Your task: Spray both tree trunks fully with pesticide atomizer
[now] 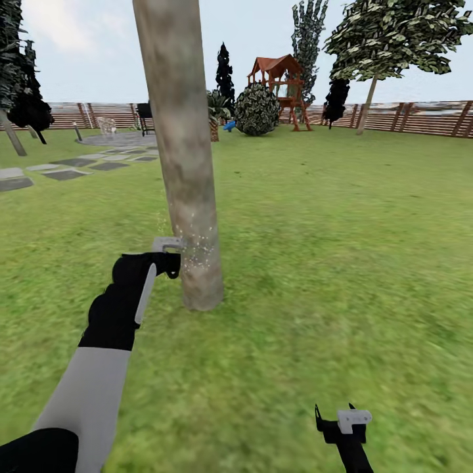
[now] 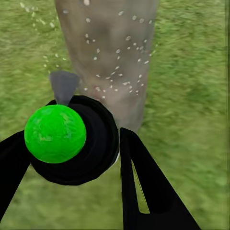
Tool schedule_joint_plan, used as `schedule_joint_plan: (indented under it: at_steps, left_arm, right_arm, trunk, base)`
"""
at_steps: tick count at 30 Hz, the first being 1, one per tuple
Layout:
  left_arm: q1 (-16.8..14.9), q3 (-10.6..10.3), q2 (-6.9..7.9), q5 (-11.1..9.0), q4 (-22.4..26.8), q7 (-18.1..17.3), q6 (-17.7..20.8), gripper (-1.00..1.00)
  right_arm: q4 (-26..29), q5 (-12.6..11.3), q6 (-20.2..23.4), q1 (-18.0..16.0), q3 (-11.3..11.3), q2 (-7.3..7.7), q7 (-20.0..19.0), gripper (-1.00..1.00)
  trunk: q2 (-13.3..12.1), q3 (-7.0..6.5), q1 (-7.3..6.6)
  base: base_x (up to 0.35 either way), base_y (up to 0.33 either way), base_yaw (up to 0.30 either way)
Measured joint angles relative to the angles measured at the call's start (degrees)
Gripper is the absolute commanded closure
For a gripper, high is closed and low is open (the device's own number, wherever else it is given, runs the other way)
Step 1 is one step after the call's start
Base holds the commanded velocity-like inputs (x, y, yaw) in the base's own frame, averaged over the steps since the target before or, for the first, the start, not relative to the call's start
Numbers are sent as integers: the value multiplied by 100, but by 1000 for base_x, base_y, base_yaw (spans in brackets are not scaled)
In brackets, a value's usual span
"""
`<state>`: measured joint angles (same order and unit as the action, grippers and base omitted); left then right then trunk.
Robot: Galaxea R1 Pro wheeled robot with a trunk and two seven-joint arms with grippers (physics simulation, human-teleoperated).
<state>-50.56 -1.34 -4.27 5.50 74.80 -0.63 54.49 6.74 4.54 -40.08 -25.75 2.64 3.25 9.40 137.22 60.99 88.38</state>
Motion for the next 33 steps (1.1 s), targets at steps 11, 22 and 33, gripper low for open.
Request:
schedule_joint_plan:
  at_steps: [11,22,33]
  left_arm:
    - [3,-379,-158,36,0,-14,2,100]
    - [98,-277,180,-66,-691,-28,-92,100]
    - [112,-353,41,69,-1554,-49,-465,100]
  right_arm:
    - [1,2,0,0,0,0,0,-100]
    - [1,3,0,0,0,1,0,-100]
    - [2,3,0,0,0,0,0,-100]
  trunk:
    - [0,0,0]
    - [-1,0,1]
    - [-1,1,1]
  base:
    - [144,0,0]
    - [0,0,0]
    - [0,0,0]
